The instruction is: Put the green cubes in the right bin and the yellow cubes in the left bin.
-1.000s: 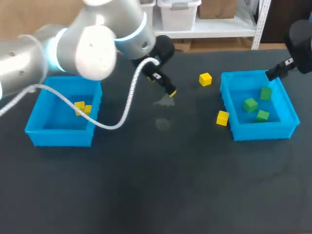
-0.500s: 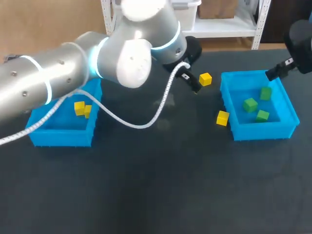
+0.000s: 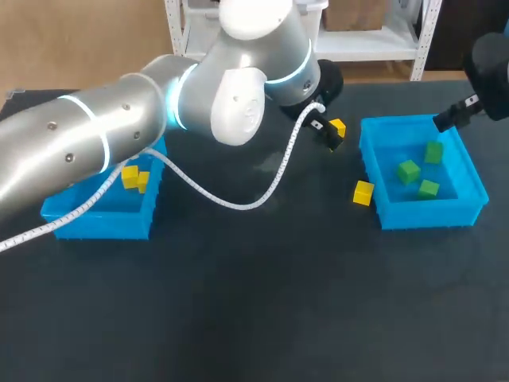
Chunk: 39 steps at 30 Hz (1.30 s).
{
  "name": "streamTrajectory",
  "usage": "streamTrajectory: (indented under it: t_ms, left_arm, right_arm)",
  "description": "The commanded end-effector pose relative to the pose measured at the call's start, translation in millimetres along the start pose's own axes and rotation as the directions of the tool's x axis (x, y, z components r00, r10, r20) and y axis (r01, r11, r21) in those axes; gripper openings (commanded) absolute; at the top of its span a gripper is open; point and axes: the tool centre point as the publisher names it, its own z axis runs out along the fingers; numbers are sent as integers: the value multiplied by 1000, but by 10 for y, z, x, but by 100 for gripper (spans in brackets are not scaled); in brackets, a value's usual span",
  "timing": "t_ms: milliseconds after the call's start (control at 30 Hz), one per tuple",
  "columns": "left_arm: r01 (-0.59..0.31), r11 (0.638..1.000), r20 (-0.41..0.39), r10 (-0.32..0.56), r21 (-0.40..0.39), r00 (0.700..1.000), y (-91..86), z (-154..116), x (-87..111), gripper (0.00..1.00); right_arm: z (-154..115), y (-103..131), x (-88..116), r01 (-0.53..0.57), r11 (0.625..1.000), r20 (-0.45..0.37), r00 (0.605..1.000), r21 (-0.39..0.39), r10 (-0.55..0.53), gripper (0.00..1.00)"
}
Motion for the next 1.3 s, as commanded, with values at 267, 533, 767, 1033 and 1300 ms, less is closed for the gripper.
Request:
streamTrajectory:
  t_ms: [267, 533, 767, 1033, 1300]
  left_arm:
    - [3, 1000, 12, -3, -13, 1000, 144, 118, -157, 100]
    - [-7, 1000, 10, 7, -13, 1000, 201, 245, -299, 100]
    - [-19, 1000, -2, 19, -6, 1000, 197, 373, -383, 100]
    - [-19, 1000, -16, 19, -3, 1000, 226, 494, -434, 100]
    - [-35, 999, -21, 35, -16, 999, 221, 544, -492, 100]
  right_arm:
    - [2, 14, 23, -2, 1000, 9, 1000, 8, 2, 100]
    - [2, 14, 23, -2, 1000, 9, 1000, 8, 2, 100]
    - [2, 14, 23, -2, 1000, 9, 1000, 8, 2, 100]
    - [2, 14, 23, -2, 1000, 9, 1000, 8, 2, 100]
    - [2, 14, 23, -2, 1000, 9, 1000, 8, 2, 100]
